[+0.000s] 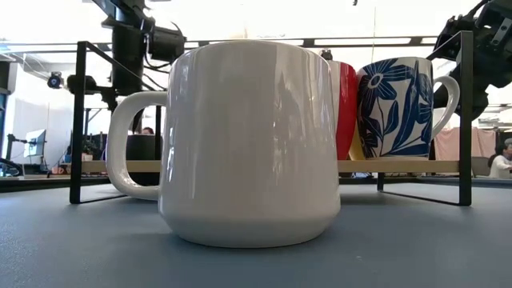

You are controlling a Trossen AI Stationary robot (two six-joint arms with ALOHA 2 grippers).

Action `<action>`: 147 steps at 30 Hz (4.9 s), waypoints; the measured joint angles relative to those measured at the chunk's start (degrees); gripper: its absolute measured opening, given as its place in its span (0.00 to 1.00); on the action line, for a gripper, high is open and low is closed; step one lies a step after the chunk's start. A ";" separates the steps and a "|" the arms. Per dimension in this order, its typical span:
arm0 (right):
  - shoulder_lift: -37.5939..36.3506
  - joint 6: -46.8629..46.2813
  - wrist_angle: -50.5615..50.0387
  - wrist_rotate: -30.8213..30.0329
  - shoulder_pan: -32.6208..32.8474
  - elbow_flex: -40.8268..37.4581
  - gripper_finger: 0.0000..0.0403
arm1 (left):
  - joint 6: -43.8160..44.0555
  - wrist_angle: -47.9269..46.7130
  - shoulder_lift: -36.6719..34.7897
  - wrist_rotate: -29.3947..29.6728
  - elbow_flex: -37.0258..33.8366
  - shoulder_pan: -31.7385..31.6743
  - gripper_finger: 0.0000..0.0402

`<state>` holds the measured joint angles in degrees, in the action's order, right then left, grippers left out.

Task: Place coffee mugs
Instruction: Put the black mug on the shelf

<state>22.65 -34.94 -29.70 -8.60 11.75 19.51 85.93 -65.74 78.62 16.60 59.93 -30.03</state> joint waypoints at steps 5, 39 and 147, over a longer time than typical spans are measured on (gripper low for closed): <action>0.00 0.00 0.00 0.00 0.00 0.00 0.15 | 5.02 2.60 0.36 -0.85 -3.57 1.11 0.20; 0.02 0.00 0.00 0.00 0.00 -0.02 0.15 | -48.45 17.87 4.30 1.51 4.13 -8.47 0.02; 0.02 0.00 -0.02 0.00 -0.02 -0.02 0.15 | -52.41 2.67 14.29 -7.41 17.28 18.12 0.06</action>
<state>22.68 -34.94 -29.71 -8.60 11.73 19.49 33.52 -63.07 92.90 9.19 77.21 -11.91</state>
